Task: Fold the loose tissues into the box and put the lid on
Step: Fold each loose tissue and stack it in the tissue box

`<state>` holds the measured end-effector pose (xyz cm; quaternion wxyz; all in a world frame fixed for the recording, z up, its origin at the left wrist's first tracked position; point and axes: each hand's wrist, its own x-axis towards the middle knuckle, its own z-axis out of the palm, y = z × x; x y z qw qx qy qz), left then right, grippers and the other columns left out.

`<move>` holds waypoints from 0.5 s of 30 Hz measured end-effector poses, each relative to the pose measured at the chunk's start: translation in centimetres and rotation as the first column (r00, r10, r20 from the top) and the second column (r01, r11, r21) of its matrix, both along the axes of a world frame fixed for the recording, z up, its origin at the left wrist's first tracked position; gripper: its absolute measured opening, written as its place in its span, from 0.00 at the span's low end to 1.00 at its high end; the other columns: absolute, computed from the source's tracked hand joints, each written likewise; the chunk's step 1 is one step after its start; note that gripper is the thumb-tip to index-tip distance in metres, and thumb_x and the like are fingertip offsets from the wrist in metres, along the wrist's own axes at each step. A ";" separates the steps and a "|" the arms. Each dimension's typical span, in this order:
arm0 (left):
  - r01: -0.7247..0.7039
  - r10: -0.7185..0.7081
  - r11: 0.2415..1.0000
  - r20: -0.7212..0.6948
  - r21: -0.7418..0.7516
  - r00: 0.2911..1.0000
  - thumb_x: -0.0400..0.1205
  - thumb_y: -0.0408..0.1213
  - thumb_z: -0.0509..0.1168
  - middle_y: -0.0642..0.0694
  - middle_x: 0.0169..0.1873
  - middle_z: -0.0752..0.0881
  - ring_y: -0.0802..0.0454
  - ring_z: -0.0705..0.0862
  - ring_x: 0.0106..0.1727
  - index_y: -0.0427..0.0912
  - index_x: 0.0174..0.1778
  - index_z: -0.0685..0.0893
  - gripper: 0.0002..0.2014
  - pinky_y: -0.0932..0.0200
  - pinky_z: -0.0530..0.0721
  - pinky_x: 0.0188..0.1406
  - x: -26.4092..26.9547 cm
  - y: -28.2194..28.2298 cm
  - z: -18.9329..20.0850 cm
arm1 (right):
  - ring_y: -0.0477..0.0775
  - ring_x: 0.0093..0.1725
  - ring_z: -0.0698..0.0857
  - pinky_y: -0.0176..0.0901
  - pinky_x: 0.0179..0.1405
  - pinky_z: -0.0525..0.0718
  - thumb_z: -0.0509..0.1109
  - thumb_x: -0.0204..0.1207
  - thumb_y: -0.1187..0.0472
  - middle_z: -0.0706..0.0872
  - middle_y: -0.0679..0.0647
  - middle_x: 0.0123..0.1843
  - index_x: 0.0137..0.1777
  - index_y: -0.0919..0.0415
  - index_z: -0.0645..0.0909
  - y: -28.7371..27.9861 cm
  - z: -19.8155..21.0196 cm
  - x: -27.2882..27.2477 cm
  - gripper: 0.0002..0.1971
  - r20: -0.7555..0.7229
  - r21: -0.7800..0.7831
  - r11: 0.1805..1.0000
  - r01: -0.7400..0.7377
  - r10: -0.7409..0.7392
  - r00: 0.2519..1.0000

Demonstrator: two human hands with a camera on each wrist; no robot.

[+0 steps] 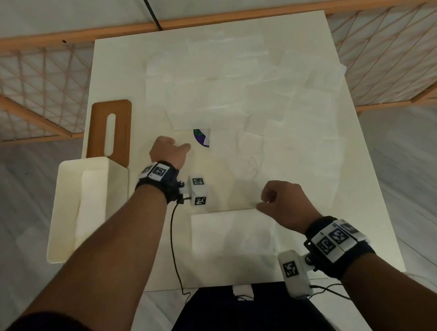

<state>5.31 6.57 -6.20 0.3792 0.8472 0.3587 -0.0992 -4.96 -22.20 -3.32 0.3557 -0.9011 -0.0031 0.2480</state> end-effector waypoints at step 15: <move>-0.131 0.126 0.988 -0.071 -0.079 0.989 0.72 0.43 0.76 0.47 0.41 0.88 0.45 0.88 0.47 0.38 0.36 0.81 0.13 0.57 0.85 0.49 7.2 -2.0 -0.9 | 0.38 0.35 0.82 0.26 0.31 0.78 0.79 0.71 0.59 0.85 0.45 0.33 0.36 0.53 0.83 -0.8 1.2 3.1 0.07 -0.034 0.090 0.992 0.085 -0.082 0.996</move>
